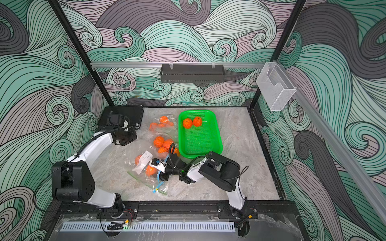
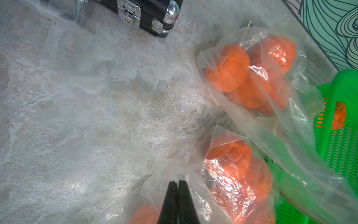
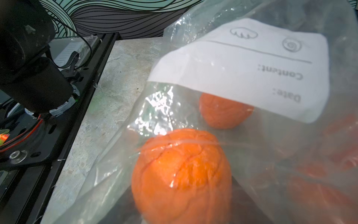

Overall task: Open the zip-top bag and take out the orange
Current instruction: Pick up the orange from the zipper food storage bag, then place the orange in the basket.

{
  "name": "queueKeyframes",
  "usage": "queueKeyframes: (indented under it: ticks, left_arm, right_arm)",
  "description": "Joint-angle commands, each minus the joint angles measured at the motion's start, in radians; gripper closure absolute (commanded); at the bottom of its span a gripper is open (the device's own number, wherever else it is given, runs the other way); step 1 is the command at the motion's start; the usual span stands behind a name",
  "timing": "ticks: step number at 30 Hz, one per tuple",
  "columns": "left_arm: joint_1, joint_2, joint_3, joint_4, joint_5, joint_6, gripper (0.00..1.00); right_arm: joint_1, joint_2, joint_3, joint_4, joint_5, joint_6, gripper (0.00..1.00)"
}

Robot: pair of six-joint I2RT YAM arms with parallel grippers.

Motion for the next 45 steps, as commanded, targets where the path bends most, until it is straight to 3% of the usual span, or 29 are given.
queueKeyframes:
  ticks: [1,16,26,33,39,45]
  left_arm:
    - [0.007,0.002,-0.002,-0.014,-0.001,-0.004,1.0]
    - [0.007,0.004,-0.002,-0.019,-0.009,0.001,1.0]
    - [0.007,0.004,-0.003,-0.017,-0.005,0.001,1.0]
    - [0.008,0.005,0.002,-0.017,-0.004,0.0,1.0]
    - [0.01,0.005,-0.002,-0.016,-0.004,-0.001,1.0]
    - [0.01,0.002,-0.002,-0.017,-0.002,-0.001,1.0]
  right_arm:
    - [-0.016,-0.076,-0.066,0.012,0.076,0.038,0.47]
    - [-0.069,-0.416,-0.28,-0.184,0.112,0.145,0.5]
    - [-0.07,-0.769,-0.28,-0.625,0.229,0.174,0.5]
    - [-0.082,-1.005,-0.251,-0.821,0.268,0.163,0.49]
    - [-0.194,-1.047,-0.173,-0.894,0.301,0.145,0.49]
    - [-0.458,-0.851,0.006,-0.89,0.257,0.238,0.49]
